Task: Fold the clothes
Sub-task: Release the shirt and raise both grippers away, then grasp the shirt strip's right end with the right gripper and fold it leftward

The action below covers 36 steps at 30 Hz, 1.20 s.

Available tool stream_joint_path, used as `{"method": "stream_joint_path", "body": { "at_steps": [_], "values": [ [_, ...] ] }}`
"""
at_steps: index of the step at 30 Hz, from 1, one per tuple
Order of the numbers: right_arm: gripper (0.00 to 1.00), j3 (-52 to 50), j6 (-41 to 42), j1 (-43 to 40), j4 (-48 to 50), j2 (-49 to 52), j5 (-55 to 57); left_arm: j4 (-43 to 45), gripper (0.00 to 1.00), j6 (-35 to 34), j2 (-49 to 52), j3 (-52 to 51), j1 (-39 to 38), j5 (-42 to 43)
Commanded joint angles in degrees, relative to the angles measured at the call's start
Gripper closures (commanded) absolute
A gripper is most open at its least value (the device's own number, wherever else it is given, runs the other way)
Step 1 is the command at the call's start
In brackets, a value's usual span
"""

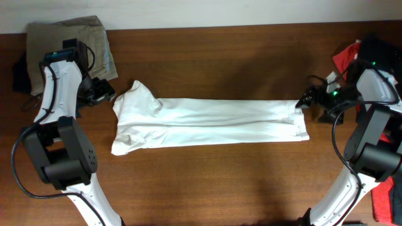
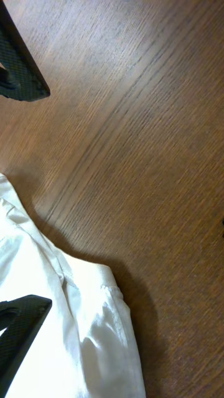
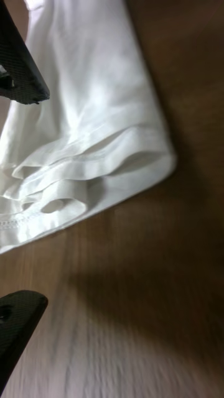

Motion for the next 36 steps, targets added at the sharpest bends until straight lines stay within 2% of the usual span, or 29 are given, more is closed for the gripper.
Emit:
{"method": "stream_joint_path", "body": {
  "at_steps": [1, 7, 8, 9, 11, 14, 15, 18, 22, 26, 29, 32, 36],
  "values": [
    [0.01, -6.43, -2.12, 0.33, 2.67, -0.37, -4.24, -0.02, 0.01, -0.57, -1.07, -0.37, -0.20, 0.46],
    [0.00, -16.15, -2.05, 3.96, 8.11, -0.35, -6.47, 0.00, 0.01, -0.57, -1.07, -0.37, -0.20, 0.46],
    [0.12, -16.85, -0.90, 5.29, 8.09, -0.35, -6.47, -0.04, 0.01, -0.57, -1.07, -0.37, -0.20, 0.46],
    [0.32, -17.07, 0.04, 5.97, 8.17, -0.35, -6.40, -0.04, 0.01, -0.57, -1.07, -0.37, -0.20, 0.46],
    [0.50, -17.07, 3.65, 7.37, 9.84, -0.35, -4.83, -0.02, 0.01, -0.57, -1.07, -0.37, -0.20, 0.46],
    [0.89, -17.05, 10.10, 7.50, 11.13, -0.37, 0.79, -0.24, 0.01, -0.57, -1.07, -0.37, -0.20, 0.44],
    [0.96, -17.00, 11.15, 7.39, 11.32, -0.37, 2.84, -0.24, 0.01, -0.57, -1.07, -0.37, -0.20, 0.44],
    [0.96, -13.88, 13.68, 6.25, 8.35, -0.46, 8.66, -0.24, 0.01, -0.57, -1.07, -0.37, -0.20, 0.44],
    [0.96, -0.81, 14.14, 4.83, -3.82, -0.81, 11.21, -0.35, 0.01, -0.57, -1.07, -0.37, -0.20, 0.46],
    [0.96, 11.61, 16.48, 7.61, -16.00, -1.68, 15.56, -0.48, 0.01, -0.57, -1.07, -0.37, -0.20, 0.50],
    [0.96, 13.03, 16.44, 13.09, -17.51, -3.74, 14.21, -0.46, 0.01, -0.57, -1.07, -0.37, -0.20, 1.33],
    [0.96, 12.87, 16.35, 21.09, -17.27, -4.00, 9.20, -0.46, 0.01, -0.57, -1.07, -0.37, -0.20, 1.97],
    [0.96, 12.81, 16.24, 32.00, -14.73, -4.00, 8.70, -0.48, 0.01, -0.59, -1.07, -0.37, -0.20, 1.99]
  ]
}}
